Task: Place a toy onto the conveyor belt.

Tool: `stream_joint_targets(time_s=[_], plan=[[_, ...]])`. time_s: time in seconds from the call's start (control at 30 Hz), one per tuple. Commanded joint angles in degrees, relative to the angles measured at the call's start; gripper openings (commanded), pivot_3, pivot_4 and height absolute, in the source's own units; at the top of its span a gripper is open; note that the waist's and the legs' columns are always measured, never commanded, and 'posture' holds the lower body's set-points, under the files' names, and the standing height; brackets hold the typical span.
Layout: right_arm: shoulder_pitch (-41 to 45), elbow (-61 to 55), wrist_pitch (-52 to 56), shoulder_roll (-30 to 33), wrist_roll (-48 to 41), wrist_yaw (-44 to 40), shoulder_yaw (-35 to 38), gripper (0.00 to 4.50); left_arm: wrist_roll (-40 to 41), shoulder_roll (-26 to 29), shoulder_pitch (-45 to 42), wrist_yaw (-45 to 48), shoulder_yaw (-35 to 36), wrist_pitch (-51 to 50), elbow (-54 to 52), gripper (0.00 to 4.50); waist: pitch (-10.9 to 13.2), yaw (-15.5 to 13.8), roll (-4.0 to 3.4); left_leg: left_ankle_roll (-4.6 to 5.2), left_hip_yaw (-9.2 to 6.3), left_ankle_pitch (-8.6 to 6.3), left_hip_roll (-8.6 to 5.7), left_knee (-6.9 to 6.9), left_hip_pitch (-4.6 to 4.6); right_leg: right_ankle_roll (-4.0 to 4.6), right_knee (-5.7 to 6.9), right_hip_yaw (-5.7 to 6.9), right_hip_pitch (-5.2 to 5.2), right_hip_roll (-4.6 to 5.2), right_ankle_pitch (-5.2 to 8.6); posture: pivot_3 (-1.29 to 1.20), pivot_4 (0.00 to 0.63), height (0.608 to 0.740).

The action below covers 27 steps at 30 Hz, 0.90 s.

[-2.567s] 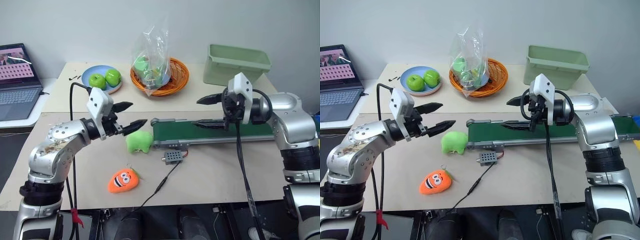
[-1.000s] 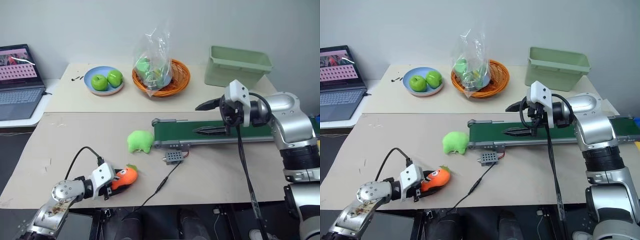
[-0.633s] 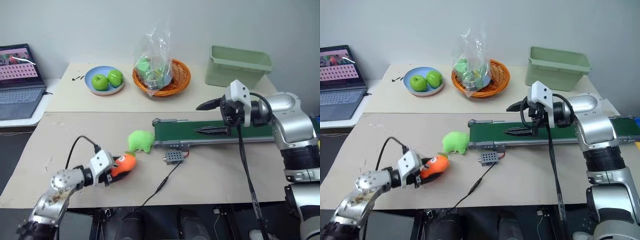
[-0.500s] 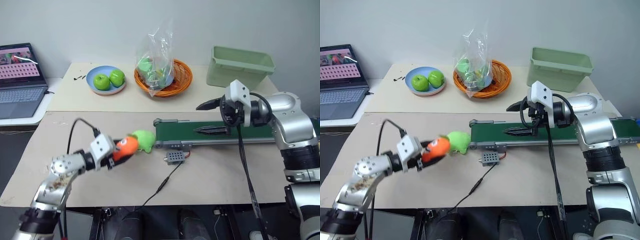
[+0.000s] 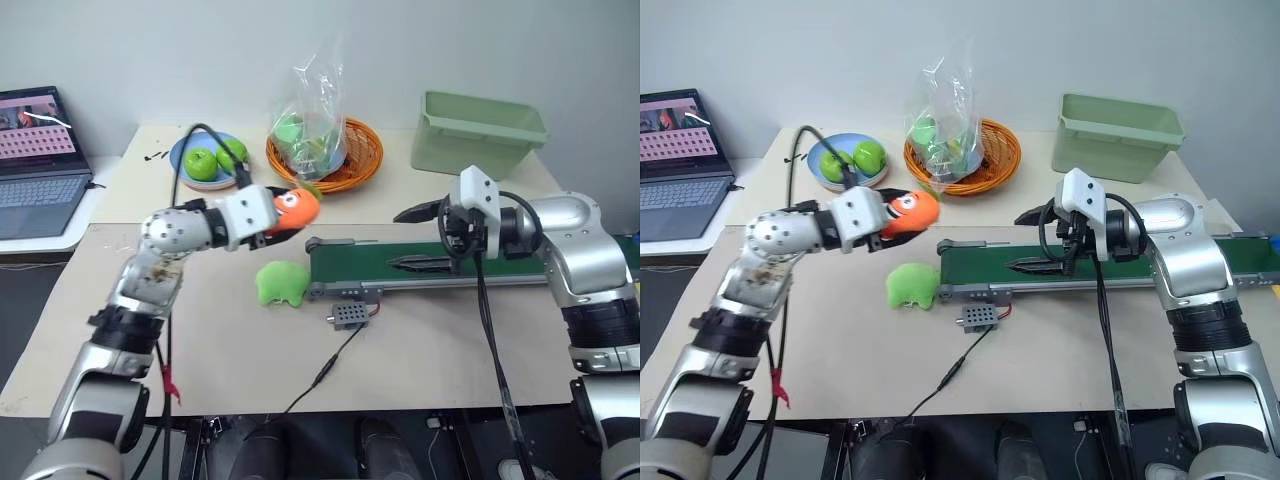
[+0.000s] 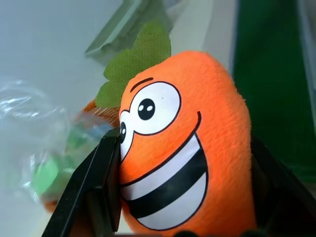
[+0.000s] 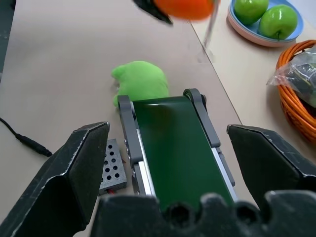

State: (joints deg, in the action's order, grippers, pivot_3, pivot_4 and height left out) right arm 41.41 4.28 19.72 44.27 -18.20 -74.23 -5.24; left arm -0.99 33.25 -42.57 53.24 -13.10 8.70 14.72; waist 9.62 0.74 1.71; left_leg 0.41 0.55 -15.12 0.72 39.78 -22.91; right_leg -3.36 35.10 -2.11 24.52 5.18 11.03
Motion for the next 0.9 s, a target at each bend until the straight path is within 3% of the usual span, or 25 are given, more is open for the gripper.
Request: stream_joint_targets(time_s=[0.03, 0.23, 0.5, 0.9], plan=[[-0.24, -3.09, 1.62, 1.02, -1.95, 0.98, 3.02, 4.5, -5.26, -0.26, -5.18, 2.16, -4.12, 11.59, 6.44, 2.97, 0.0, 0.08, 0.0, 0.0, 0.0, 0.0, 0.0, 0.0, 0.0, 0.0, 0.0, 0.0, 0.01, 0.0, 0.0, 0.0, 0.15, 0.74], [-2.31, -6.44, 3.68, 2.29, -3.32, 1.98, 4.86, 4.5, -8.37, -5.69, -13.67, 3.48, -7.94, 19.77, 21.84, 2.97, 0.0, -0.47, 0.0, 0.01, -0.02, 0.0, -0.03, 0.05, -0.02, -0.03, -0.04, 0.02, -0.05, 0.02, -0.01, 0.0, 0.15, 0.74], [-4.26, -9.11, 5.21, 3.91, -4.25, 3.32, 6.22, 4.5, -13.86, -10.76, -17.53, 1.61, -10.99, 27.65, 35.58, 2.97, 0.0, -0.41, 0.01, 0.06, -0.02, -0.03, -0.03, 0.06, -0.05, -0.06, -0.05, 0.01, -0.04, 0.02, -0.02, 0.0, 0.15, 0.74], [-5.71, -10.68, 6.1, 5.63, -4.62, 4.58, 7.1, 4.5, -21.58, -13.7, -22.05, -4.42, -13.72, 34.27, 46.46, 2.97, 0.01, -0.58, 0.02, 0.07, -0.05, -0.04, -0.03, 0.07, -0.06, -0.07, -0.05, 0.02, -0.04, 0.02, -0.03, 0.0, 0.15, 0.74]])
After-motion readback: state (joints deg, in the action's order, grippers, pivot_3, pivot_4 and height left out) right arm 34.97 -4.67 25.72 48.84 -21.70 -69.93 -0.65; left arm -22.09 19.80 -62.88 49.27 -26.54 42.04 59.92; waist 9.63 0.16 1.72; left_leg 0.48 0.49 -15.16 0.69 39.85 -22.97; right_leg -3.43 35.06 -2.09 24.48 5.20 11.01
